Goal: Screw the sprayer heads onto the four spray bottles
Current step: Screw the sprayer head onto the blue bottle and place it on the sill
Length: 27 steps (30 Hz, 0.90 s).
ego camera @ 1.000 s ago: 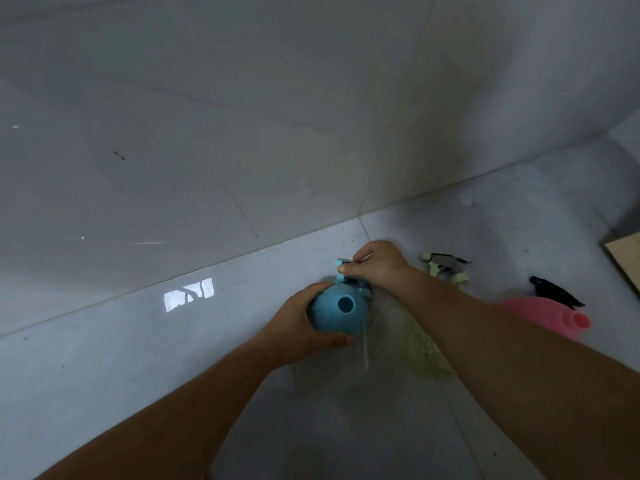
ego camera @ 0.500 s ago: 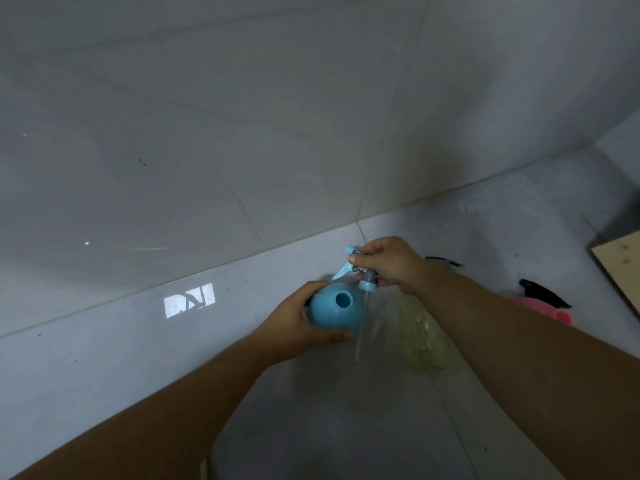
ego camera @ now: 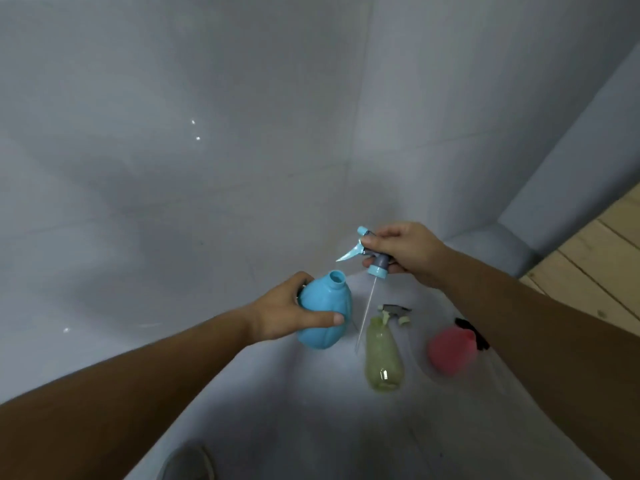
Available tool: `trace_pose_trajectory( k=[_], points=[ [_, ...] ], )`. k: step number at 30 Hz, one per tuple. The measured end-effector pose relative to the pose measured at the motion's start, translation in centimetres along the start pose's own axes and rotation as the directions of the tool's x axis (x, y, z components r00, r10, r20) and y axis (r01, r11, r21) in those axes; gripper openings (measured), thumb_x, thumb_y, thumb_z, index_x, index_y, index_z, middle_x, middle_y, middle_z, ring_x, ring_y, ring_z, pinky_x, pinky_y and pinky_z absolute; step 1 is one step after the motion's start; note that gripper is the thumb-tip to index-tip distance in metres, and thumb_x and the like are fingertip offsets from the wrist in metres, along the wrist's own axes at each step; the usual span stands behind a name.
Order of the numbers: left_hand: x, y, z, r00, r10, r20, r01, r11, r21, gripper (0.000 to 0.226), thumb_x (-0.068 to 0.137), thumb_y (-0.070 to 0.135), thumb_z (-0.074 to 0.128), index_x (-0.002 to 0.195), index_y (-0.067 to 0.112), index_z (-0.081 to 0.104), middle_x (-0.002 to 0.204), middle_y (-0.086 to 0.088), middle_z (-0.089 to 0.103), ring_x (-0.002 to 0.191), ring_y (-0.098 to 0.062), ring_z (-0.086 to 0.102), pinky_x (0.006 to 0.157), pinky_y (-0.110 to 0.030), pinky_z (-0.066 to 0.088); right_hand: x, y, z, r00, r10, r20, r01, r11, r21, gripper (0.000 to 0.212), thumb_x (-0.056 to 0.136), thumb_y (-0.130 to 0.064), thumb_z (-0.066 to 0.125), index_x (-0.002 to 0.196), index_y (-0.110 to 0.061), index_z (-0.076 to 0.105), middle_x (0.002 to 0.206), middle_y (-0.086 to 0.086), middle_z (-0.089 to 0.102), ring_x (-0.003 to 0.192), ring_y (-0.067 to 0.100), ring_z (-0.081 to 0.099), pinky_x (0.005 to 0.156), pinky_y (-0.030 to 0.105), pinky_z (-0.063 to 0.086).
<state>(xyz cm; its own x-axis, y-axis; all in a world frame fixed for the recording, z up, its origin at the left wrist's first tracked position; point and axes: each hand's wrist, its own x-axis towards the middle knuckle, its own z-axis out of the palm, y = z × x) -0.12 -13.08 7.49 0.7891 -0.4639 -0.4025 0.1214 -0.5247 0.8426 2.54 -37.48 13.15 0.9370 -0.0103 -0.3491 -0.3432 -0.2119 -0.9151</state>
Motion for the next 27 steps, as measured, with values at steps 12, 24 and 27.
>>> trace_pose_trajectory(
  k=[12,24,27],
  points=[
    [-9.6,9.7,-2.8,1.000,-0.007,0.022,0.005,0.994,0.111,0.086,0.046,0.056,0.092,0.118,0.023,0.059,0.113,-0.005,0.073,0.102,-0.023,0.075,0.086,-0.046,0.065,-14.2,-14.2,-3.5,0.874,-0.391,-0.289,0.456,0.866,0.205,0.028,0.085,-0.024,0.073,0.106,-0.006,0.068,0.084,0.005,0.077,0.072,0.021,0.074,0.064,0.032,0.060],
    [-10.2,12.0,-1.0,0.993,-0.002,0.117,-0.007,0.997,0.077,0.076,0.063,0.056,0.087,0.126,0.025,0.057,0.119,-0.003,0.073,0.105,-0.020,0.075,0.087,-0.042,0.065,-16.3,-12.8,-2.1,0.852,-0.401,-0.337,0.483,0.850,0.209,0.021,0.083,-0.013,0.074,0.099,-0.004,0.065,0.077,0.007,0.076,0.062,0.019,0.071,0.064,0.033,0.061],
    [-10.0,12.5,-0.9,0.990,0.010,0.142,-0.017,0.999,0.046,0.065,0.071,0.057,0.079,0.127,0.030,0.059,0.118,0.001,0.075,0.104,-0.017,0.076,0.087,-0.038,0.064,-16.0,-11.8,-1.1,0.888,-0.385,-0.252,0.435,0.880,0.191,0.014,0.084,-0.012,0.073,0.094,-0.008,0.065,0.080,0.010,0.076,0.069,0.022,0.073,0.069,0.036,0.062]
  ],
)
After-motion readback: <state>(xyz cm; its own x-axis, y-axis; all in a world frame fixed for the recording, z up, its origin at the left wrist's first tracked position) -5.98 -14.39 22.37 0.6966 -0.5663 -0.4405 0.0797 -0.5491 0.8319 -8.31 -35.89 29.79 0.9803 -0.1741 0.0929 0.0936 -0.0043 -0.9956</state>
